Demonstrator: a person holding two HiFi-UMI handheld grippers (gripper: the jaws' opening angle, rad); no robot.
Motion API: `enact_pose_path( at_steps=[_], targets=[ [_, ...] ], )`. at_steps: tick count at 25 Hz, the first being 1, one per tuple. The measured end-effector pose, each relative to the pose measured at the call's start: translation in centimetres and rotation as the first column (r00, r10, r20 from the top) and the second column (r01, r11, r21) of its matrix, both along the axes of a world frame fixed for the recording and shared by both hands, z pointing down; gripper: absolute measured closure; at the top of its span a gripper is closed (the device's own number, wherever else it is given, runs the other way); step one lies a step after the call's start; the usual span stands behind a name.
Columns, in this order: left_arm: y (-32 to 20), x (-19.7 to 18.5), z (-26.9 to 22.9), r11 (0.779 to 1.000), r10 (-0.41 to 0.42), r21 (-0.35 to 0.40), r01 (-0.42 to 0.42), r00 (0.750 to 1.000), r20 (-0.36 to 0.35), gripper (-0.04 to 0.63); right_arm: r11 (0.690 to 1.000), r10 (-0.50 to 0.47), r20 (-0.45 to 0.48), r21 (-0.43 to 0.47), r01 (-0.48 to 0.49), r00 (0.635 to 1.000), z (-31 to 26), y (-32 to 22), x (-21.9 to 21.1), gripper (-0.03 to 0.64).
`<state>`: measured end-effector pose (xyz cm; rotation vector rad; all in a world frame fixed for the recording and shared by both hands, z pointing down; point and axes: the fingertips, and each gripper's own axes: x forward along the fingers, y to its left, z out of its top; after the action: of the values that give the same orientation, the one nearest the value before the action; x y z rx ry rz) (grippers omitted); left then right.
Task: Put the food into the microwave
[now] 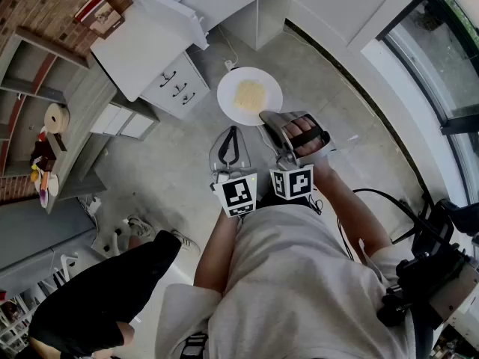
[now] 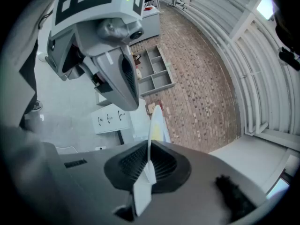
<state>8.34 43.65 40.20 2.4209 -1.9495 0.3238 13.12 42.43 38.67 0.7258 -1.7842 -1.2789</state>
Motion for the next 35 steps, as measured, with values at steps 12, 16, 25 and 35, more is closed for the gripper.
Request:
enact_pose_path(
  at_steps=[12, 16, 25, 35],
  targets=[
    [-1.0, 0.8, 0.2, 1.000, -0.009, -0.002, 0.009, 1.000, -0.004, 0.588, 1.000, -0.005, -0.002, 0.000, 0.005, 1.000, 0.2, -1.0, 0.9, 0.597],
    [-1.6, 1.5, 0.4, 1.000, -0.013, -0.007, 0.013, 1.000, -0.006, 0.588, 1.000, -0.014, 0.007, 0.006, 0.014, 1.000, 0.0, -1.6, 1.4, 0.597],
    [-4.1, 3.4, 0.8, 0.999, -0.040, 0.004, 0.040, 0.999, 0.030, 0.588, 0.998, -0.065, 0.005, 0.015, 0.065, 0.998, 0.4, -4.4, 3.3, 0.596],
    [-11.1, 2.1, 0.8, 0.999, -0.041, 0.013, 0.041, 0.998, 0.056, 0.588, 0.998, -0.065, 0.016, 0.006, 0.065, 0.998, 1.1, -10.6, 2.8, 0.597]
  ],
)
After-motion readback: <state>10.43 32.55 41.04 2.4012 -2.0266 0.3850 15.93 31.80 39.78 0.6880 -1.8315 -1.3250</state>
